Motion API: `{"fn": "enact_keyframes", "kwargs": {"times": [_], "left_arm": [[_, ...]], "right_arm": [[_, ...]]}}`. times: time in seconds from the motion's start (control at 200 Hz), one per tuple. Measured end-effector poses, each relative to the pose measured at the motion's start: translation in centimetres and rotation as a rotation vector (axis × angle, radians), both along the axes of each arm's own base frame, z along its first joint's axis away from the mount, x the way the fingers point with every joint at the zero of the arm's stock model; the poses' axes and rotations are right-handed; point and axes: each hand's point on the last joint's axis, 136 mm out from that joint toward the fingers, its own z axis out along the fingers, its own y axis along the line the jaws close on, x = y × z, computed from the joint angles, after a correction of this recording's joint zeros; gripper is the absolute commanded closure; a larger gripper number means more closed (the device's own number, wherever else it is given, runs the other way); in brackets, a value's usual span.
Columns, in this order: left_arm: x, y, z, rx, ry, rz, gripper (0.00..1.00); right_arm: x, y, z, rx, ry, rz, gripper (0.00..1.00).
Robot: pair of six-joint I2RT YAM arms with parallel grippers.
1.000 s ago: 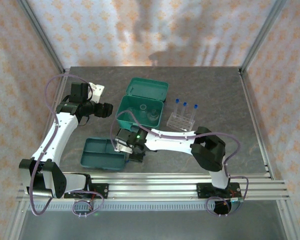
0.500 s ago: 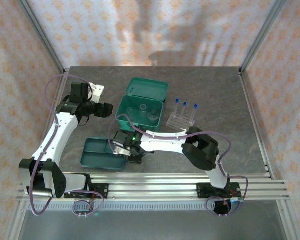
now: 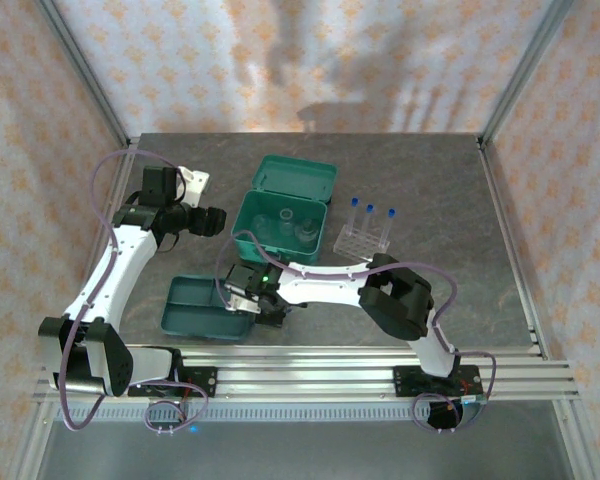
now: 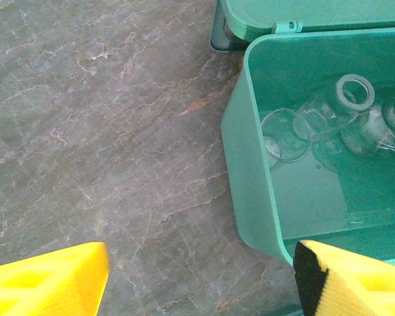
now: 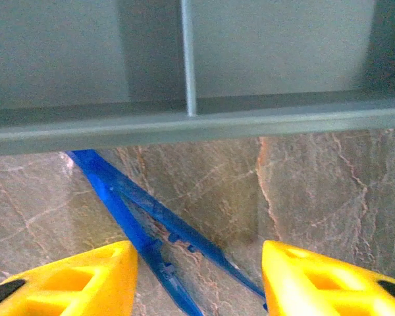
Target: Organize the chemistry lab equipment
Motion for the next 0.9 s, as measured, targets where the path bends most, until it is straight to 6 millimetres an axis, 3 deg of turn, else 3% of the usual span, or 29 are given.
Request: {"fn": "enact_keyframes", "kwargs": {"times": [0.215,0.711,0.901], "left_arm": [[0.0,0.0,-0.2,0.000,0.005,0.000,0.23],[0.0,0.0,-0.2,0.000,0.006,0.001,0.23],[0.0,0.0,-0.2,0.000,0.006,0.001,0.23]], "right_arm": [[-0.4,0.1,-0.2,-0.006,0.013,0.001,0.70],[-0.1,-0.7,0.0,-0.016,-0.008,-0.056,0.74],[0.6,-1.1,1.6,0.002,-0.049,-0.075,0.80]]}}
